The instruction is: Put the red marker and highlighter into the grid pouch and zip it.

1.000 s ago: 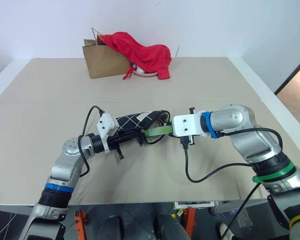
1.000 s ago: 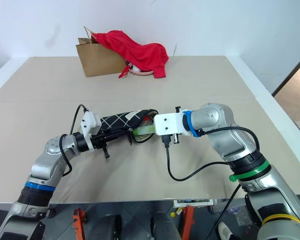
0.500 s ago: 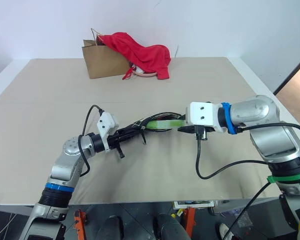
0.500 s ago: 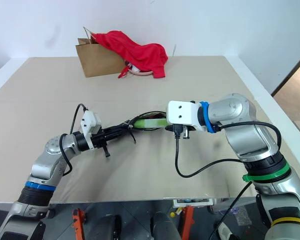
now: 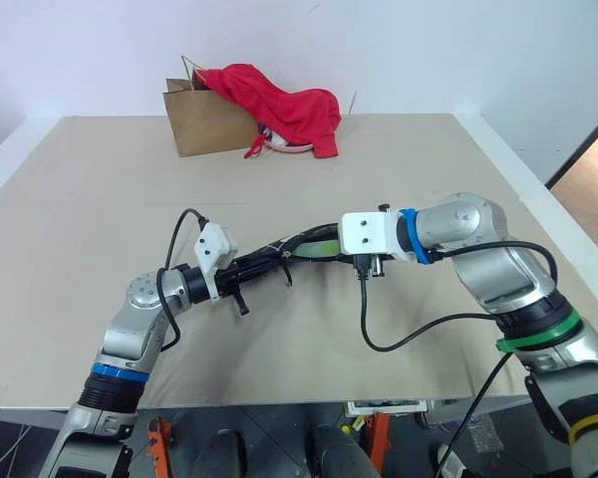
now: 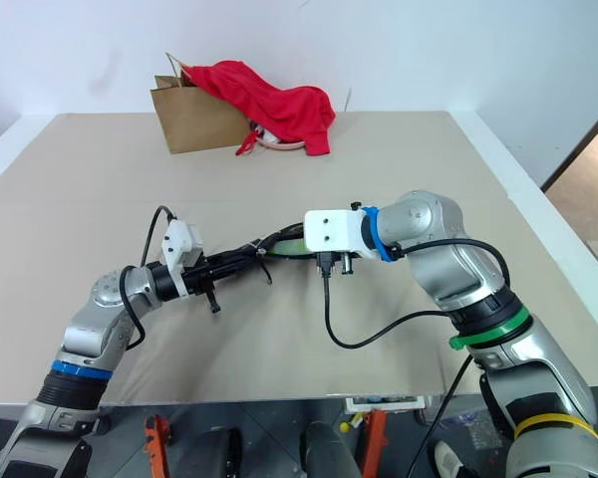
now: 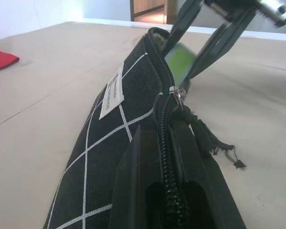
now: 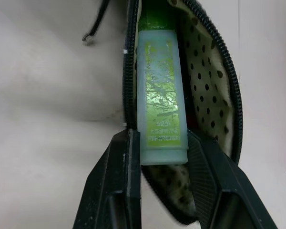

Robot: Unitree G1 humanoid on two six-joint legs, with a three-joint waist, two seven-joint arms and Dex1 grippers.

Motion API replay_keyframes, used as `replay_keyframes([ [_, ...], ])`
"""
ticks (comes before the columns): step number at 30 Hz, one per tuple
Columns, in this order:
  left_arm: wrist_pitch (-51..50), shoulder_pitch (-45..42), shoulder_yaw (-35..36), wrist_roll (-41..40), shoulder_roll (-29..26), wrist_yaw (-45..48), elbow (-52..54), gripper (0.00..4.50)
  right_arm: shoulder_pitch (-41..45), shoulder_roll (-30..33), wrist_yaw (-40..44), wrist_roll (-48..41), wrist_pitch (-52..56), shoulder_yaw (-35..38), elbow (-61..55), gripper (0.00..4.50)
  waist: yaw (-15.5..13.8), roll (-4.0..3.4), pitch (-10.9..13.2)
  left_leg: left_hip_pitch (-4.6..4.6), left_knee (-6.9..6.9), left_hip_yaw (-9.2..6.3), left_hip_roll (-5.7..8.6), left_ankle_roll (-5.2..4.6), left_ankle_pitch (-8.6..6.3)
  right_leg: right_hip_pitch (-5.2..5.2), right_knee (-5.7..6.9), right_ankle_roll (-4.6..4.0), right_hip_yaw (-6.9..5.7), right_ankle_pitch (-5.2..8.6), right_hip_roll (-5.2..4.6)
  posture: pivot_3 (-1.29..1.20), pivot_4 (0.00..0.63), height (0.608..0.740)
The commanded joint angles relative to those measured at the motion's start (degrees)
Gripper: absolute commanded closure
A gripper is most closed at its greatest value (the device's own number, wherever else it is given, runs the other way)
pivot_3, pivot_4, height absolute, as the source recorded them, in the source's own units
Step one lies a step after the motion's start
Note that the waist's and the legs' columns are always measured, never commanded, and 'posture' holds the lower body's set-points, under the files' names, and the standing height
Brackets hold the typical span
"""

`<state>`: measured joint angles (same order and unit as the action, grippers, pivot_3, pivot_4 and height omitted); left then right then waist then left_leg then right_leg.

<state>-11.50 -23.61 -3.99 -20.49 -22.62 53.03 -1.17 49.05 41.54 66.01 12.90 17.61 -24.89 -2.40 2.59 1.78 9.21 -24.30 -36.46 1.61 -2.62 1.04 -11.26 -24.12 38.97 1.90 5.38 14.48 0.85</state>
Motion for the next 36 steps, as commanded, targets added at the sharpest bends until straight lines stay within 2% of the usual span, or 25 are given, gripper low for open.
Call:
replay_keyframes([
  [1,0.3,-1.4,1.1,-1.2,-0.1,0.2,2.0,4.50,2.3,-0.7,-0.9,2.2,-3.4,-0.3,2.7,3.53,0.0,0.00,0.0,0.00,0.00,0.00,0.00,0.00,0.00,0.00,0.00,-0.02,0.00,-0.01,0.00,0.00,0.150,0.740],
  [2,0.3,-1.4,1.1,-1.3,-0.1,0.2,2.0,4.50,2.6,-1.5,-1.3,2.4,-4.3,-0.4,3.8,3.53,0.0,0.00,0.0,0.00,0.00,0.00,0.00,0.00,0.00,0.00,0.00,-0.01,-0.01,-0.01,0.00,0.00,0.150,0.740],
  [5,0.2,-1.3,1.2,-1.4,-0.1,0.2,2.1,4.50,2.7,-3.2,-2.6,2.6,-5.7,0.3,6.3,1.96,0.1,0.00,0.0,0.00,0.00,-0.02,-0.02,0.00,0.00,0.00,0.01,-0.03,-0.01,-0.02,0.04,0.00,0.150,0.740],
  [7,0.2,-1.4,1.2,-1.4,-0.1,0.1,2.1,4.50,2.8,-3.2,-3.9,3.7,-6.1,0.9,7.6,1.26,0.0,0.00,0.0,0.00,0.01,-0.03,-0.02,0.00,0.00,0.00,0.01,-0.06,-0.03,-0.03,0.03,0.00,0.150,0.740],
  [8,0.1,-1.3,1.3,-1.5,-0.1,0.0,2.3,4.50,2.6,-3.0,-4.1,3.4,-5.9,1.7,7.6,0.67,0.0,0.00,0.0,0.00,0.00,-0.02,-0.02,0.00,0.00,0.00,0.01,-0.06,-0.03,-0.04,0.02,0.00,0.150,0.740],
  [9,0.0,-1.2,1.3,-1.5,-0.1,0.0,2.4,4.50,2.5,-2.9,-4.1,2.7,-5.2,2.8,7.5,0.27,0.0,0.00,0.0,0.00,0.00,-0.01,-0.01,0.00,0.00,0.00,0.01,-0.06,-0.01,-0.04,0.01,0.00,0.150,0.740],
  [10,0.0,-1.1,1.2,-1.5,-0.1,-0.1,2.6,4.50,2.3,-2.5,-3.8,1.3,-4.4,4.3,6.9,0.06,0.0,0.00,0.0,-0.01,0.00,0.00,0.01,0.00,0.00,0.00,0.01,-0.06,0.00,-0.04,-0.01,0.00,0.150,0.740],
  [15,-0.4,-0.6,1.3,-1.8,0.0,-1.0,3.2,4.50,-1.7,0.6,0.4,-11.4,2.6,15.6,-0.3,0.06,-0.2,0.00,0.0,-0.04,0.01,-0.03,0.05,0.00,0.00,0.01,0.01,-0.05,-0.03,-0.03,-0.07,0.00,0.150,0.740],
  [19,-2.9,-1.0,3.2,-3.4,1.1,-4.3,3.3,4.50,-8.9,1.9,3.1,-27.5,13.8,29.0,-9.1,0.06,-0.2,0.01,0.0,-0.05,0.02,-0.13,0.07,-0.03,-0.03,0.09,-0.02,-0.03,-0.14,0.00,-0.11,0.00,0.150,0.740],
  [22,-4.8,-1.6,4.4,-4.4,1.6,-5.8,3.0,4.50,-17.2,3.1,2.7,-34.9,21.2,34.4,-15.7,0.06,-0.2,0.03,0.0,-0.03,-0.01,-0.22,0.07,-0.04,-0.03,0.17,-0.03,-0.03,-0.22,0.00,-0.11,0.00,0.150,0.740],
  [25,-5.3,-1.7,4.4,-4.5,1.5,-5.9,3.0,4.50,-22.8,3.5,0.4,-37.8,25.2,33.8,-20.8,0.06,0.1,0.01,0.0,0.03,-0.03,-0.21,0.07,-0.03,-0.02,0.19,-0.02,0.02,-0.22,0.03,-0.09,0.00,0.150,0.740],
  [29,-5.4,-2.2,4.1,-4.1,1.9,-6.0,2.4,4.50,-28.2,0.3,-6.3,-37.1,29.0,26.3,-25.5,0.06,0.2,0.02,0.0,0.21,-0.03,-0.17,-0.05,0.00,0.04,0.22,0.02,0.16,-0.12,0.06,0.11,0.00,0.150,0.740],
  [33,-5.6,-2.6,3.7,-4.0,2.3,-5.9,2.4,4.50,-23.6,-8.4,-18.8,-29.9,30.6,16.8,-19.1,0.06,0.3,0.02,0.0,0.24,-0.04,-0.18,-0.12,0.00,0.13,0.19,0.03,0.09,-0.08,-0.06,0.21,0.00,0.150,0.740],
  [36,-5.7,-2.8,3.6,-3.9,2.4,-5.7,2.4,4.50,-17.8,-14.6,-25.0,-26.8,31.0,13.9,-13.0,0.06,0.2,0.02,0.0,0.19,-0.03,-0.09,-0.10,-0.01,0.20,0.12,0.03,0.14,0.05,-0.15,0.21,0.00,0.150,0.740],
])
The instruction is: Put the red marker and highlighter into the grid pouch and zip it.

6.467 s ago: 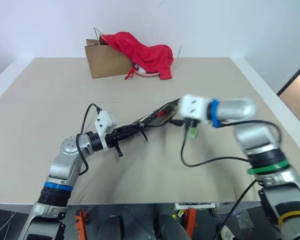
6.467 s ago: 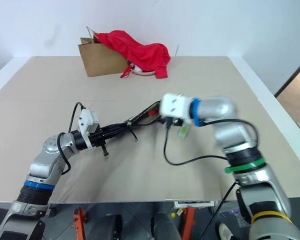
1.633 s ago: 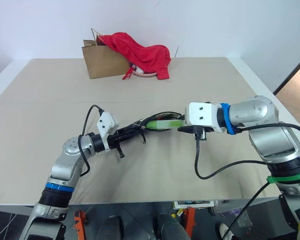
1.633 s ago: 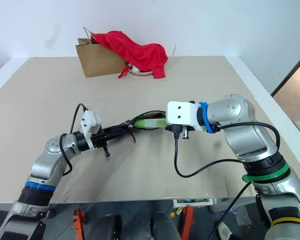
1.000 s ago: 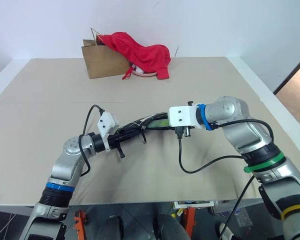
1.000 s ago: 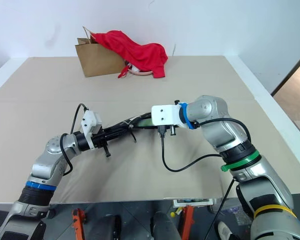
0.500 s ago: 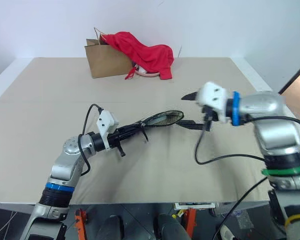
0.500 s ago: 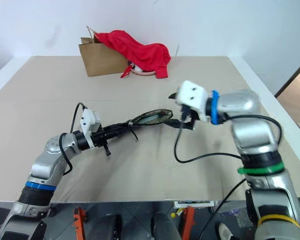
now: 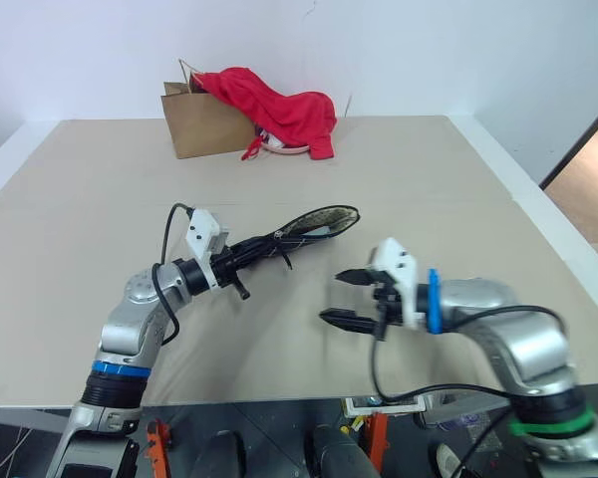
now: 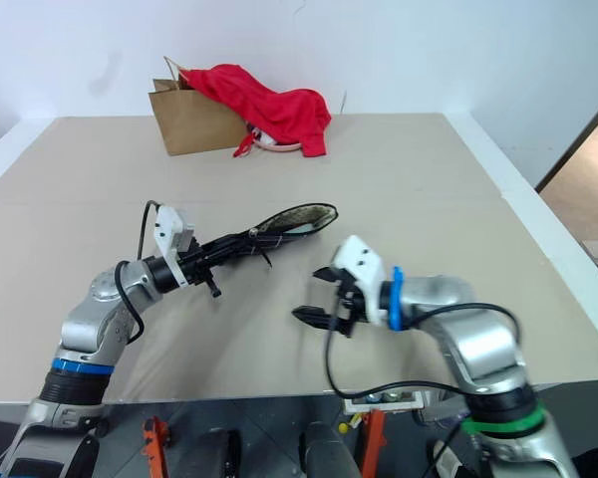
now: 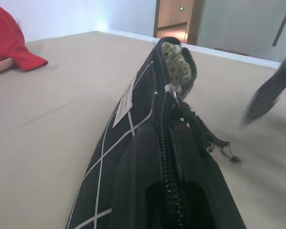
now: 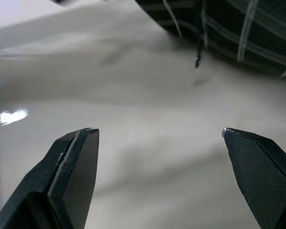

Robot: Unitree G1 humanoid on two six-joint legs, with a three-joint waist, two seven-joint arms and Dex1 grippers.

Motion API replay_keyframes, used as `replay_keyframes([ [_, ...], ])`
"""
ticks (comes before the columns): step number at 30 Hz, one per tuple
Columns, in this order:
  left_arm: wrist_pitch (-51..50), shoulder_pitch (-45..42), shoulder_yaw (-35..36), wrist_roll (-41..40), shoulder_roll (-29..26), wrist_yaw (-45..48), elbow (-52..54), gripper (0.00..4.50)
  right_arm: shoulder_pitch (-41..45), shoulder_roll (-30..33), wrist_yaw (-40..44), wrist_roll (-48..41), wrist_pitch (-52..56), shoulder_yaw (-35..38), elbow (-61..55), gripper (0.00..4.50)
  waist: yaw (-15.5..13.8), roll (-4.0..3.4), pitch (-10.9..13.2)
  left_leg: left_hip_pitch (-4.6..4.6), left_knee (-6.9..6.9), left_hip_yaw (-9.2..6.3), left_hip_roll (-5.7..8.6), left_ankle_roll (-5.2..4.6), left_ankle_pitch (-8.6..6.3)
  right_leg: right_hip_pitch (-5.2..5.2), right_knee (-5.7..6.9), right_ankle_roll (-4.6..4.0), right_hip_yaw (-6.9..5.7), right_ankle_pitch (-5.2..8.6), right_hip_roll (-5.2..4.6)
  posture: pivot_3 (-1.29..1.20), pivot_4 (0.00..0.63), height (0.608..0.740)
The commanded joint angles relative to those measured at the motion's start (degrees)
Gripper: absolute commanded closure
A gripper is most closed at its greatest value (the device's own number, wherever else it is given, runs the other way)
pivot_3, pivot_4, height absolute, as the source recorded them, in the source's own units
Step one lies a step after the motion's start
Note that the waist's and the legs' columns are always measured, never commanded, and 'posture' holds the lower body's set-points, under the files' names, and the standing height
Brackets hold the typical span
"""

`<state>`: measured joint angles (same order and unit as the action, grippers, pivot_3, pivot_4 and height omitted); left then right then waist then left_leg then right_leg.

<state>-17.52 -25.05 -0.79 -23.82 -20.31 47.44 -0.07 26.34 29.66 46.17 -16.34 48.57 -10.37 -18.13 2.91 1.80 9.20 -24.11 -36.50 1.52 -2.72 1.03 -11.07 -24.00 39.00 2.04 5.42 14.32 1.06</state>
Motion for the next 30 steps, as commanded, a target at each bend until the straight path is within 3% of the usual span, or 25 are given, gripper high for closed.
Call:
replay_keyframes([
  [1,0.3,-1.5,0.4,-0.6,0.1,-0.1,1.3,4.50,6.9,-4.6,-6.5,2.9,0.2,-1.2,4.5,0.06,-0.2,0.00,0.0,-0.03,0.00,0.03,0.02,0.01,0.01,-0.02,0.00,0.02,0.03,-0.01,-0.02,0.00,0.150,0.740],
  [6,0.2,-1.2,0.4,-0.6,0.3,-0.2,1.7,4.50,13.1,-10.2,-10.0,4.7,-0.5,-3.7,10.6,0.06,-0.3,0.03,0.0,-0.15,0.05,0.01,0.04,-0.01,-0.02,-0.06,-0.05,0.01,-0.01,0.05,-0.07,0.00,0.150,0.740],
  [10,0.1,-0.8,0.5,-0.6,0.5,-0.7,2.1,4.50,14.1,-11.3,-9.5,4.4,-0.6,-4.5,10.5,0.06,-0.4,0.02,0.0,-0.40,0.07,-0.04,0.09,-0.01,-0.07,-0.25,-0.04,-0.17,-0.09,0.02,-0.17,0.00,0.150,0.740],
  [13,0.1,-0.5,0.6,-0.7,0.5,-1.0,2.2,4.50,14.0,-11.0,-9.2,4.3,-1.0,-4.9,10.3,1.25,-0.3,0.02,0.0,-0.42,0.07,-0.03,0.14,-0.01,-0.09,-0.26,-0.05,-0.16,-0.09,0.02,-0.23,0.00,0.150,0.740],
  [19,0.2,-0.1,0.6,-0.7,0.6,-1.3,2.5,4.50,13.5,-10.6,-8.9,4.4,-1.8,-4.5,10.4,4.21,-0.3,0.03,0.0,-0.40,0.04,-0.05,0.11,0.00,-0.08,-0.26,-0.05,-0.06,-0.13,0.07,-0.18,0.00,0.150,0.740],
  [20,0.2,-0.1,0.7,-0.7,0.6,-1.4,2.5,4.50,13.4,-10.3,-8.7,4.3,-1.9,-4.5,10.3,4.47,-0.3,0.02,0.0,-0.39,0.04,-0.06,0.10,0.00,-0.07,-0.25,-0.04,-0.06,-0.13,0.07,-0.16,0.00,0.150,0.740],
  [30,0.4,0.4,0.7,-0.6,0.5,-1.8,2.9,4.50,12.9,-6.9,-6.9,3.9,-2.0,-3.0,9.6,4.47,-0.3,0.03,0.0,-0.40,0.04,-0.07,0.09,0.00,-0.07,-0.25,-0.04,-0.06,-0.14,0.07,-0.15,0.00,0.150,0.740],
])
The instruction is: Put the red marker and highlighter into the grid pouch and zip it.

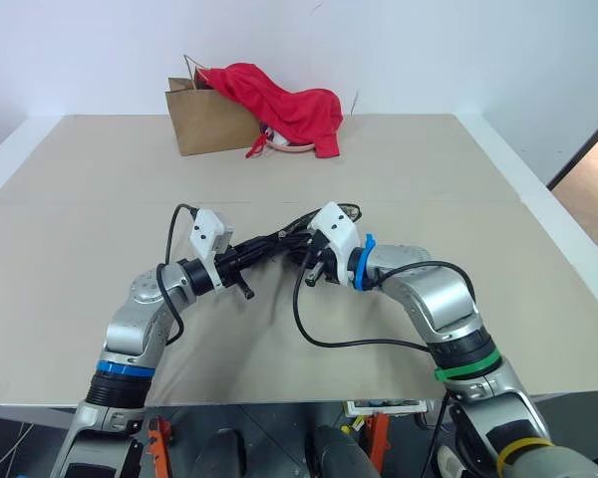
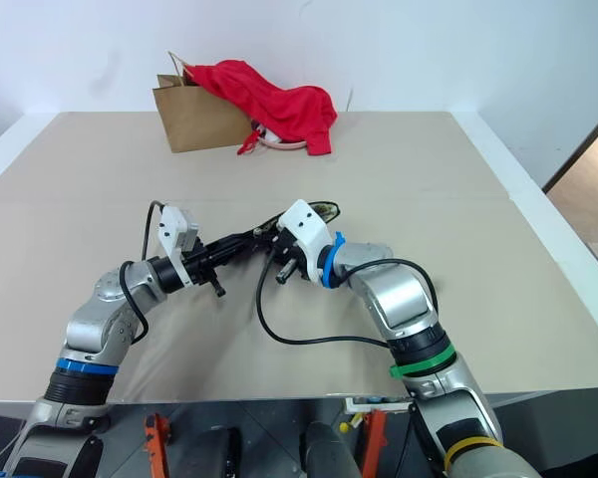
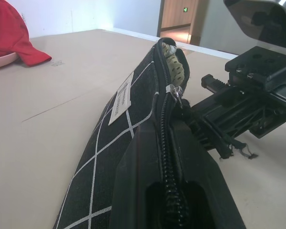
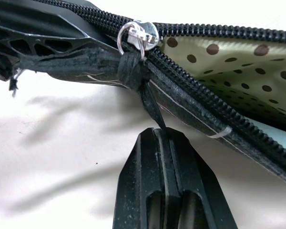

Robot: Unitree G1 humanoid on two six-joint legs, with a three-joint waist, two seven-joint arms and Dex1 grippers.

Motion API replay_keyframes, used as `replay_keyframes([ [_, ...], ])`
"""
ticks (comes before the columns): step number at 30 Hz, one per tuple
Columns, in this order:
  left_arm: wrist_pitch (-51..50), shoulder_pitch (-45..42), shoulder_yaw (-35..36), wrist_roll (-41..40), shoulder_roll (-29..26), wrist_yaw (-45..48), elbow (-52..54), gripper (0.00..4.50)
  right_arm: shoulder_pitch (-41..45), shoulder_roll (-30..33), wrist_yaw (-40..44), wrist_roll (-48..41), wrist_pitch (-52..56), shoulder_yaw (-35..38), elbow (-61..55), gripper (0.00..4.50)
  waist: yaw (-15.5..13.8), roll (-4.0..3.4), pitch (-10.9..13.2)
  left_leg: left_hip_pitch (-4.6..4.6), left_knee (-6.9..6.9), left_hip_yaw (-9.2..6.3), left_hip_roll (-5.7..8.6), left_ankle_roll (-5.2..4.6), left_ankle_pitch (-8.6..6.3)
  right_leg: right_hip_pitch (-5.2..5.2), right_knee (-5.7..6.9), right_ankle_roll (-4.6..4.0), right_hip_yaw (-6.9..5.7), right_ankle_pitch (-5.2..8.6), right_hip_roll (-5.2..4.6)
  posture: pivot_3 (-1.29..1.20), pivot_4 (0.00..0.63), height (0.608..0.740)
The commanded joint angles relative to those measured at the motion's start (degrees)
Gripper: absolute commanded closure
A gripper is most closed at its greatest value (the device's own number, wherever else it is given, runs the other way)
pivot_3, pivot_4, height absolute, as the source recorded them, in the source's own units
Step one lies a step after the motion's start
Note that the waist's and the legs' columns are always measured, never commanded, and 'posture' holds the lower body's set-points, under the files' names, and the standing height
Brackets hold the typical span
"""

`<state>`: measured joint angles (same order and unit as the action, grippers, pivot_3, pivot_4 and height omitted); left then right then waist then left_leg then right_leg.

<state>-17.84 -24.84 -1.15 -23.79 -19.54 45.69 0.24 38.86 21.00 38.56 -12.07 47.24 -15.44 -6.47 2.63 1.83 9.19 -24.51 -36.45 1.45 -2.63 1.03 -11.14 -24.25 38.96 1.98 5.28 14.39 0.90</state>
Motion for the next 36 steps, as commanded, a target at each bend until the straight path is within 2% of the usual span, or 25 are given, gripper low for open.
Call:
replay_keyframes([
  [1,0.7,0.3,1.0,-0.6,-0.4,-0.1,2.7,4.50,0.2,2.9,1.3,-0.5,-0.7,2.5,-2.3,4.47,0.0,0.00,0.0,0.00,0.00,0.00,0.00,0.00,0.00,0.00,0.00,0.00,0.00,0.00,0.00,0.00,0.150,0.740],
  [11,1.1,1.0,1.3,-0.5,-1.2,0.1,2.8,4.50,-0.7,18.1,2.9,2.0,-6.4,10.1,4.5,4.47,0.0,0.01,0.0,0.00,0.00,0.02,0.07,0.00,0.00,0.01,-0.02,0.02,0.02,0.01,-0.07,0.00,0.150,0.740],
  [19,1.5,1.1,1.3,-0.3,-1.7,0.6,2.6,4.50,-0.9,21.0,2.4,2.4,-9.1,13.3,9.9,4.47,0.1,0.01,0.0,0.05,0.03,0.06,0.03,-0.01,0.00,0.01,-0.02,0.06,0.11,0.04,0.00,0.00,0.150,0.740],
  [23,1.7,1.1,1.3,-0.2,-2.0,1.1,2.5,4.50,-2.2,20.0,4.8,0.1,-8.6,12.9,6.8,4.47,0.1,0.01,0.0,0.05,0.03,0.09,0.04,-0.01,0.00,0.01,-0.02,0.06,0.14,0.03,-0.01,0.00,0.150,0.740],
  [24,1.8,1.0,1.2,-0.1,-2.0,1.2,2.4,4.50,-2.7,19.7,5.8,-0.9,-8.5,12.8,5.9,3.85,0.1,0.01,0.0,0.05,0.02,0.09,0.04,-0.01,0.00,0.01,-0.02,0.06,0.14,0.03,-0.02,0.00,0.150,0.740],
  [26,2.2,0.9,1.0,-0.1,-2.1,1.5,2.3,4.50,-3.7,19.2,7.4,-3.0,-7.9,13.0,4.1,3.09,0.0,0.01,0.0,0.05,0.03,0.08,0.04,-0.01,-0.01,0.02,-0.02,0.06,0.13,0.04,-0.01,0.00,0.150,0.740],
  [32,3.7,0.4,0.3,0.0,-2.4,3.7,1.8,4.50,-7.0,21.3,11.0,-7.4,-7.0,16.4,0.9,0.19,0.0,0.01,0.0,0.04,0.01,0.08,0.04,-0.01,-0.01,0.02,-0.02,0.09,0.12,0.04,-0.01,0.00,0.150,0.740],
  [36,5.3,0.0,0.8,-1.1,-2.3,6.2,1.2,4.50,-12.2,25.7,15.3,-10.8,-7.8,21.1,-3.2,0.19,-0.3,0.01,0.0,0.01,0.01,0.05,0.08,-0.01,-0.01,0.04,-0.04,0.09,0.06,0.05,-0.08,0.00,0.150,0.740],
])
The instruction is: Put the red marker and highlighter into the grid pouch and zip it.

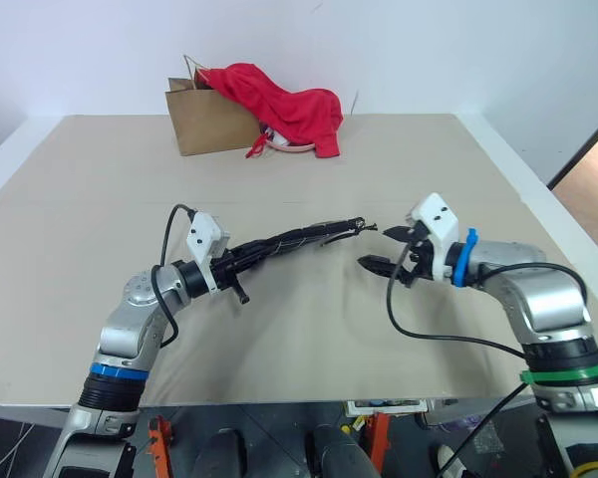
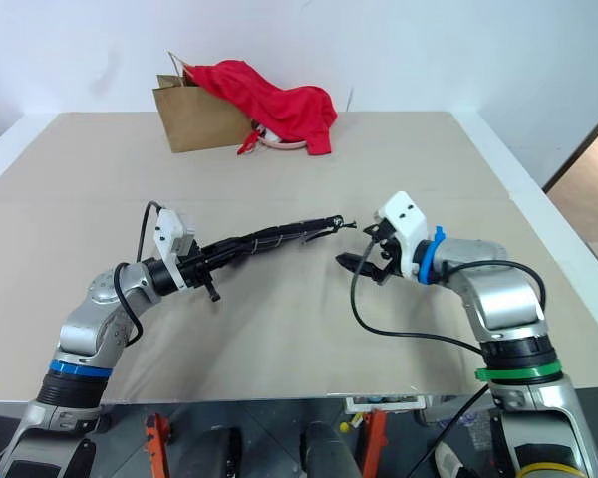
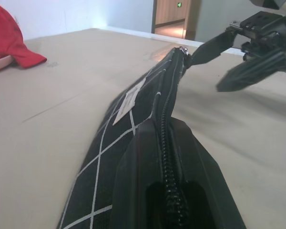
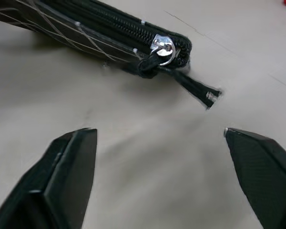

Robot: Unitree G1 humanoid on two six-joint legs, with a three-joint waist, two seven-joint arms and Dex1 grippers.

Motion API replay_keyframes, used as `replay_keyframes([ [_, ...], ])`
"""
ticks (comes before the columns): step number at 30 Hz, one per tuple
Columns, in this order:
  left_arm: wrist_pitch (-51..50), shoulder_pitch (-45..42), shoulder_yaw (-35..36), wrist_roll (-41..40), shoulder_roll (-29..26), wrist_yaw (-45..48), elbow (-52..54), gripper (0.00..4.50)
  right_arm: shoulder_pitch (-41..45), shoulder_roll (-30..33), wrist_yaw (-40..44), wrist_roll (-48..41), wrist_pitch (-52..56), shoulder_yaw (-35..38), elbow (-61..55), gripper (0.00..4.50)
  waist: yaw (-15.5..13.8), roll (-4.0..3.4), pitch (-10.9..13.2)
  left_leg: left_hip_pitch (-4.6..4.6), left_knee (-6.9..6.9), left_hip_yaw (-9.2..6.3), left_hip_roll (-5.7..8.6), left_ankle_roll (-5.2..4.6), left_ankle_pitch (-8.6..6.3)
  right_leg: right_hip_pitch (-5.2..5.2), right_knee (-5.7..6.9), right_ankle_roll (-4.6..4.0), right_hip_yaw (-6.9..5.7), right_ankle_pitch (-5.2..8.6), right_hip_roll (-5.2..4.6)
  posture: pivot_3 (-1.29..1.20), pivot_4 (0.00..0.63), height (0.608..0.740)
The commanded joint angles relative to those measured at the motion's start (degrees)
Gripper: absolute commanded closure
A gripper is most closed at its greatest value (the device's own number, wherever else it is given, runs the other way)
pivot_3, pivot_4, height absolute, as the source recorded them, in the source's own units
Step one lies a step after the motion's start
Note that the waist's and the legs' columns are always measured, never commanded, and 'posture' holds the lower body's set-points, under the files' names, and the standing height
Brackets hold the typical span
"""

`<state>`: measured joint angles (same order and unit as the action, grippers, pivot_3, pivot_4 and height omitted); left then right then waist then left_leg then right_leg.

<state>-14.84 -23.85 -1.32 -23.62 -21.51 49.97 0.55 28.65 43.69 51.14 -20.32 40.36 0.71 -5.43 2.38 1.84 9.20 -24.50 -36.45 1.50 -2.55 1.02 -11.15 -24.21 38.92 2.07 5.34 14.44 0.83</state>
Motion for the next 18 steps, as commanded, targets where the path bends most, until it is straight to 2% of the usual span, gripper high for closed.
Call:
replay_keyframes([
  [1,3.0,-1.3,1.0,-1.3,-0.4,2.9,0.6,4.50,-3.3,4.1,3.5,-3.3,-1.2,6.1,-4.9,0.19,0.0,0.00,0.0,-0.01,0.00,0.01,0.01,0.00,0.00,0.00,-0.03,0.01,0.01,0.00,-0.01,0.00,0.150,0.740],
  [6,7.9,-2.8,-0.3,0.1,-1.5,8.9,-2.8,4.50,-7.8,7.2,4.9,-6.1,-1.5,12.1,-7.2,0.19,0.2,0.00,0.0,0.04,0.00,0.04,0.01,-0.02,-0.01,0.02,-0.04,0.17,0.06,0.09,0.00,0.00,0.150,0.740],
  [7,9.2,-3.2,-0.7,0.5,-1.7,10.4,-3.9,3.77,-8.6,7.7,4.9,-6.5,-1.4,13.2,-7.6,0.14,0.2,0.00,0.0,0.06,0.00,0.04,0.01,-0.02,-0.01,0.02,-0.04,0.16,0.06,0.08,0.02,0.00,0.150,0.740],
  [8,10.3,-3.5,-1.0,0.7,-1.8,11.7,-4.9,3.54,-9.4,8.0,4.8,-6.8,-1.3,13.9,-8.0,0.14,0.2,0.00,0.0,0.08,0.00,0.04,0.00,-0.02,-0.01,0.03,-0.03,0.15,0.06,0.07,0.04,0.00,0.150,0.740],
  [13,16.0,-3.6,-3.9,3.6,-3.6,19.0,-11.3,1.33,-12.2,8.3,3.3,-6.9,-1.1,16.0,-9.0,0.14,0.3,0.00,0.0,0.23,0.00,0.06,-0.02,-0.02,-0.01,0.16,-0.03,0.13,0.09,0.06,0.08,0.00,0.150,0.740],
  [16,15.3,-2.4,-4.3,2.6,-3.9,21.1,-11.2,0.11,-13.2,8.3,2.6,-7.3,-1.1,16.4,-9.7,0.14,0.3,0.00,0.0,0.23,0.01,0.09,-0.03,-0.02,-0.01,0.15,-0.03,0.14,0.14,0.07,0.08,0.00,0.150,0.740],
  [18,13.9,-1.9,-3.4,1.8,-4.0,20.3,-10.6,0.11,-13.7,8.3,2.3,-7.7,-1.1,16.6,-10.1,0.14,0.2,0.00,0.0,0.21,0.01,0.08,-0.03,-0.02,-0.01,0.15,-0.03,0.16,0.13,0.08,0.07,0.00,0.150,0.740],
])
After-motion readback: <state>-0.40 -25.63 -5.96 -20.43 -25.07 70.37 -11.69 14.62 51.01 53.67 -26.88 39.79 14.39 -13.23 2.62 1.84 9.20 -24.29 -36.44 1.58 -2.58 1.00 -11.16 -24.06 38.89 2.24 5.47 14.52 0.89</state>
